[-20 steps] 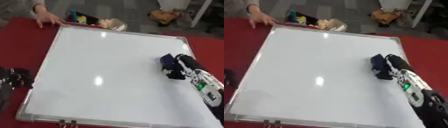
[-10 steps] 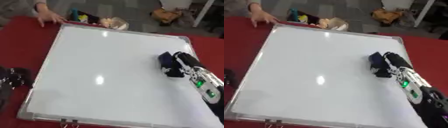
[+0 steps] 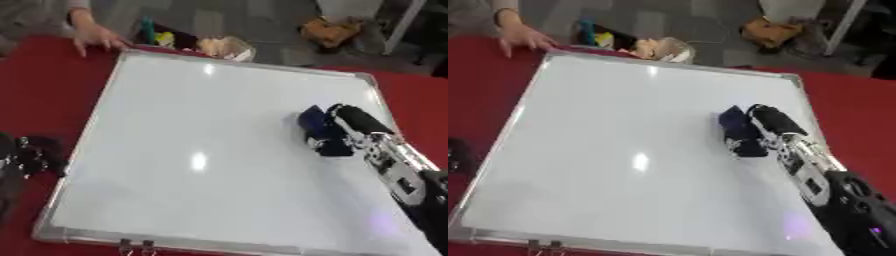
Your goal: Wipe the whiteboard clean with a brush.
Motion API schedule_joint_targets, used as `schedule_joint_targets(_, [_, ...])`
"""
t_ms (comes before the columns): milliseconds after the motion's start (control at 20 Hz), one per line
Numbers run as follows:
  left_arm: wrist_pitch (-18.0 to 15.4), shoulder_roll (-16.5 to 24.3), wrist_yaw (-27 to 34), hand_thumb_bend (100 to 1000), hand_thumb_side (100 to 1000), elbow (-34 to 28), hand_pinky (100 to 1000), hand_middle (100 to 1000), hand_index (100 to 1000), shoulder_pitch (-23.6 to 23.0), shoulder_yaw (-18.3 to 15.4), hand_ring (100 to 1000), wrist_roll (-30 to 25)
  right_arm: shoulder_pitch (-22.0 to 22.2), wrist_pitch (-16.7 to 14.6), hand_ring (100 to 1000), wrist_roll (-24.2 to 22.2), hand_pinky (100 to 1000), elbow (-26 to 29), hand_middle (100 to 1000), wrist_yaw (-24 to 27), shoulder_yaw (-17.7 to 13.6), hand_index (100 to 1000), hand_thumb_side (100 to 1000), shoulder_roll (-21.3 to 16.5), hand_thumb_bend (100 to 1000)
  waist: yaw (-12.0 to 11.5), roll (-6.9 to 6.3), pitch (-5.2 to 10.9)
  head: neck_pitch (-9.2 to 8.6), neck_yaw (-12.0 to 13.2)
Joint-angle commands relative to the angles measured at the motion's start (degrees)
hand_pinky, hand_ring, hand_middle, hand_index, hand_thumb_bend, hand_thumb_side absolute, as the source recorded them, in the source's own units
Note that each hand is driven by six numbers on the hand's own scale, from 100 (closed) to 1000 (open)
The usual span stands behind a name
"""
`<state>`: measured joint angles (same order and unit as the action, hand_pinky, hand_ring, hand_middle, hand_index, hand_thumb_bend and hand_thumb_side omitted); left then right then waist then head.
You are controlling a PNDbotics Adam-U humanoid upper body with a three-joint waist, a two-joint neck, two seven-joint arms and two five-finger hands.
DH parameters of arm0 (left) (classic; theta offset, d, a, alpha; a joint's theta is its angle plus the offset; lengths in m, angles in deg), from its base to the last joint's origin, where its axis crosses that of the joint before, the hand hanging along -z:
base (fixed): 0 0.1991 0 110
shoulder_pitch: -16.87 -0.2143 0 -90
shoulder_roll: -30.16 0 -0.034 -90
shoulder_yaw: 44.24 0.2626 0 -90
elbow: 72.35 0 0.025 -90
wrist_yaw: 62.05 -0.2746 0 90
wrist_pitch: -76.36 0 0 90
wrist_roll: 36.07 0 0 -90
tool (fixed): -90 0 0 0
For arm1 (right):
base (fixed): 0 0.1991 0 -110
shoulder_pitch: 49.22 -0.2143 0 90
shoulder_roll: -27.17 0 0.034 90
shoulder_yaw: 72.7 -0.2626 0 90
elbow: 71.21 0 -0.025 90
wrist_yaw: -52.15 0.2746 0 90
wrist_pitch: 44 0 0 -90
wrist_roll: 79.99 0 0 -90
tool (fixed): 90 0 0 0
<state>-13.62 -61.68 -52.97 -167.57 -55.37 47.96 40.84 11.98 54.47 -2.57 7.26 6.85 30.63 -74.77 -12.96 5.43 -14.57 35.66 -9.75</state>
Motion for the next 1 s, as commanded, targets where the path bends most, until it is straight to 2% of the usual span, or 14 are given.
schedule_joint_targets(50, [0.0, 0.9, 0.1, 720, 914, -1.0, 484, 566, 654, 0.6, -0.1, 542, -0.2, -0.1, -1.0, 601, -1.2, 653, 2.1, 556, -0.6, 1.7, 444, 445, 0.3, 100, 0.0, -0.43, 0.73, -0.16, -0.1])
schedule_joint_targets(600, [0.0, 0.8, 0.0, 719, 915, -1.0, 484, 566, 654, 0.6, -0.1, 542, -0.3, 0.8, -1.9, 602, -3.0, 653, 6.4, 555, -1.6, 3.1, 444, 443, 0.3, 100, 0.5, -0.29, 0.56, -0.17, 0.1])
schedule_joint_targets(1000, [0.0, 0.9, 0.0, 719, 915, -1.0, 484, 566, 654, 0.6, -0.1, 541, -0.2, 1.4, -1.1, 603, -2.3, 652, 5.5, 556, -1.6, 2.4, 444, 443, 0.2, 100, 0.2, -0.27, 0.52, -0.25, 0.3])
